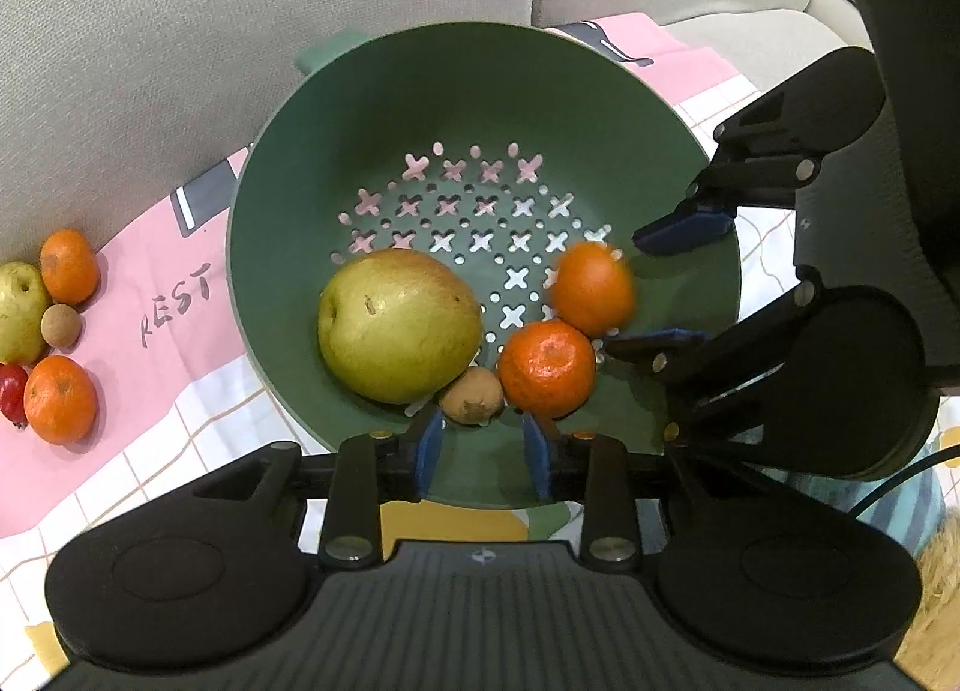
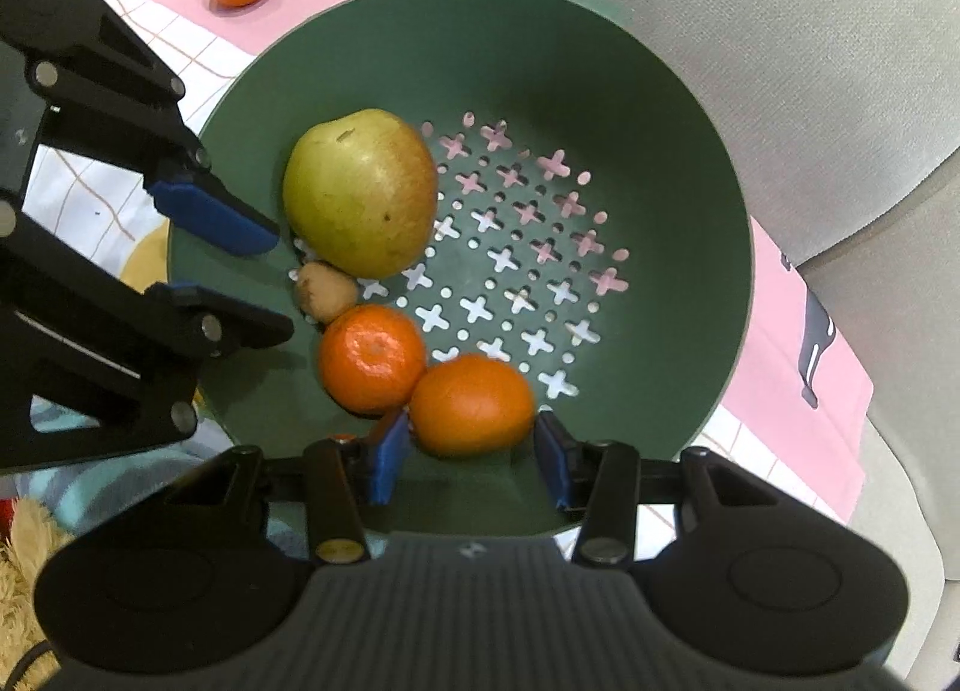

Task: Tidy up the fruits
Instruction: 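Open the left tool to release the brown fruit while the right tool releases the mandarin, then move both open tools back toward the remaining fruit cluster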

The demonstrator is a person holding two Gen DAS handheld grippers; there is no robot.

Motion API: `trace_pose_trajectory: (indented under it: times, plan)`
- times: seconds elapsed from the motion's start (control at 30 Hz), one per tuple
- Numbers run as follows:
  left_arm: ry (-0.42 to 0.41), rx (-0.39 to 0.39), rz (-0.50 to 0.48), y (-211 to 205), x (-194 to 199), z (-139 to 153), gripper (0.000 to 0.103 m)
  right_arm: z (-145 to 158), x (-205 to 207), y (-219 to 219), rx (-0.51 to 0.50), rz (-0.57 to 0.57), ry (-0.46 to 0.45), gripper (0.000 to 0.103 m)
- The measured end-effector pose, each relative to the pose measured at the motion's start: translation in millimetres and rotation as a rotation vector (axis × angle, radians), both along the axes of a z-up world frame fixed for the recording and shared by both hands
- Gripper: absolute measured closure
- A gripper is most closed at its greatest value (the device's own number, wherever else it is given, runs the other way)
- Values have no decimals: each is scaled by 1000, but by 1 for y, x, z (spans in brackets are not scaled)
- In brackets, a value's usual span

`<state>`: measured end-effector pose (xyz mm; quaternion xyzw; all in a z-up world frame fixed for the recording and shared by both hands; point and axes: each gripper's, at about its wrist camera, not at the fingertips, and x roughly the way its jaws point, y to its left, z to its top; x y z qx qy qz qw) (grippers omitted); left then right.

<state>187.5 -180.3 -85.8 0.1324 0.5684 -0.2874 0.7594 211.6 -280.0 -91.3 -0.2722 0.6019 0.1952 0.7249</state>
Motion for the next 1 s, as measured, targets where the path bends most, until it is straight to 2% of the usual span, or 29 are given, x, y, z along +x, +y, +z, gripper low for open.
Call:
trace_pose_trajectory:
  times: [0.2, 0.43, 0.77, 1.0]
  plan:
    - [-21, 4, -6, -1, 0, 5, 47, 5, 2, 1, 2, -5, -17, 57]
    - [-85, 20, -12, 5, -7, 19, 37, 17, -4, 5, -3, 10, -69, 44]
    - [-177, 47, -4, 12, -27, 44, 30, 35, -20, 5, 4, 4, -174, 29]
    - [-231, 39, 52, 32, -38, 62, 30, 51, -32, 15, 45, -50, -255, 19]
